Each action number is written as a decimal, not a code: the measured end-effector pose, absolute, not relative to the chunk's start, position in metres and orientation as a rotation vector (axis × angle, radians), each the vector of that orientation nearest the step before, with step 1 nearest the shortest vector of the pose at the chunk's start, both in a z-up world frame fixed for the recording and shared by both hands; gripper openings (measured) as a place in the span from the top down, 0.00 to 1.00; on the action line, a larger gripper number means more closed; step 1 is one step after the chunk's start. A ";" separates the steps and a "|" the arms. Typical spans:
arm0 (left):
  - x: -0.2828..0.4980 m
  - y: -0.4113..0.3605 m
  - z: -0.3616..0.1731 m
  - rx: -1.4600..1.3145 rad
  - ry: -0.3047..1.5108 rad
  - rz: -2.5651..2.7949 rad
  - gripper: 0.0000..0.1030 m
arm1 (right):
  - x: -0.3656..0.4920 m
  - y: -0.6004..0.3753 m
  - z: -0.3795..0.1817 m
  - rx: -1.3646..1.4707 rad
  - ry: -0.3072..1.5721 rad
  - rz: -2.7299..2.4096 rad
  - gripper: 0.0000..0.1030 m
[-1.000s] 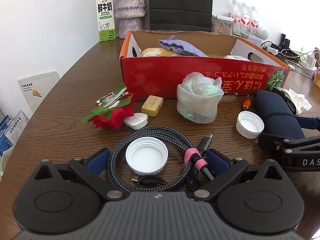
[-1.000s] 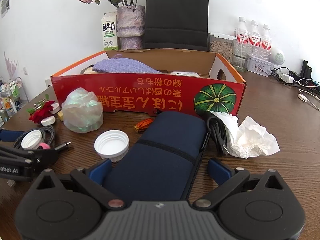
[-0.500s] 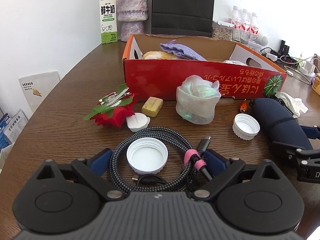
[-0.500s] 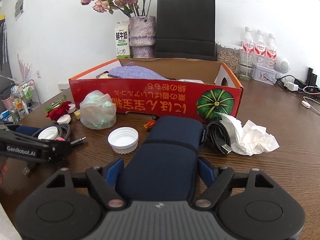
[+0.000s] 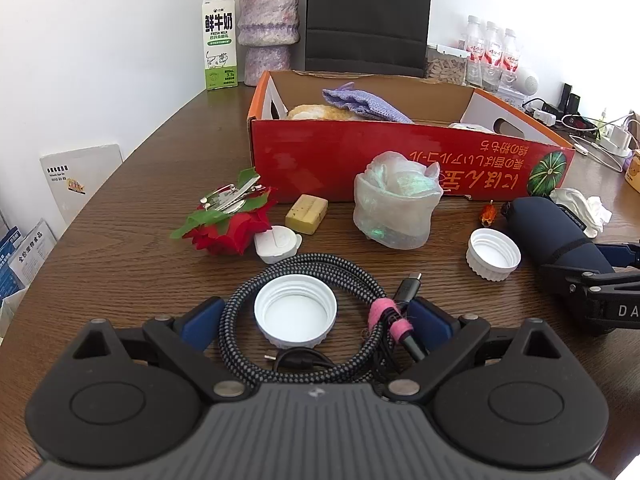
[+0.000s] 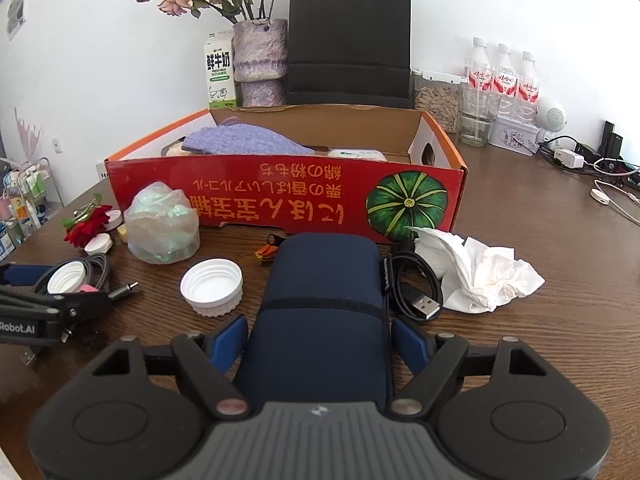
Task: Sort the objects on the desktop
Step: 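Close the left tool on the braided black cable while the right tool holds the navy case, then carry the braided cable and navy case into the box and open both tools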
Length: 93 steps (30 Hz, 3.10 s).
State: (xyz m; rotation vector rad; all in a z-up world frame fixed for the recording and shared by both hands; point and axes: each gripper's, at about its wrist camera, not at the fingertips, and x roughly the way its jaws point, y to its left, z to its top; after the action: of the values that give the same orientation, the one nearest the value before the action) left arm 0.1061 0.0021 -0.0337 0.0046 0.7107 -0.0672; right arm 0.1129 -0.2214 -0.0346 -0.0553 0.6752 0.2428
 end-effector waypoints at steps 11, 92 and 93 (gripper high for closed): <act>0.105 0.001 -0.036 0.014 0.701 -0.057 0.03 | 0.110 -0.219 -0.040 -0.073 0.631 0.233 0.32; 0.228 -0.031 0.065 -0.167 0.384 -0.021 0.08 | 0.223 -0.216 0.040 0.028 0.308 0.226 0.39; 0.236 -0.033 0.063 -0.164 0.388 -0.010 0.08 | 0.232 -0.214 0.038 0.027 0.314 0.222 0.39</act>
State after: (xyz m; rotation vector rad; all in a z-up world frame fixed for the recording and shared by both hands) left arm 0.2364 -0.0327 0.0630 -0.1639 0.3878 -0.0101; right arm 0.2317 -0.2142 0.0385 0.0267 0.3139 0.2223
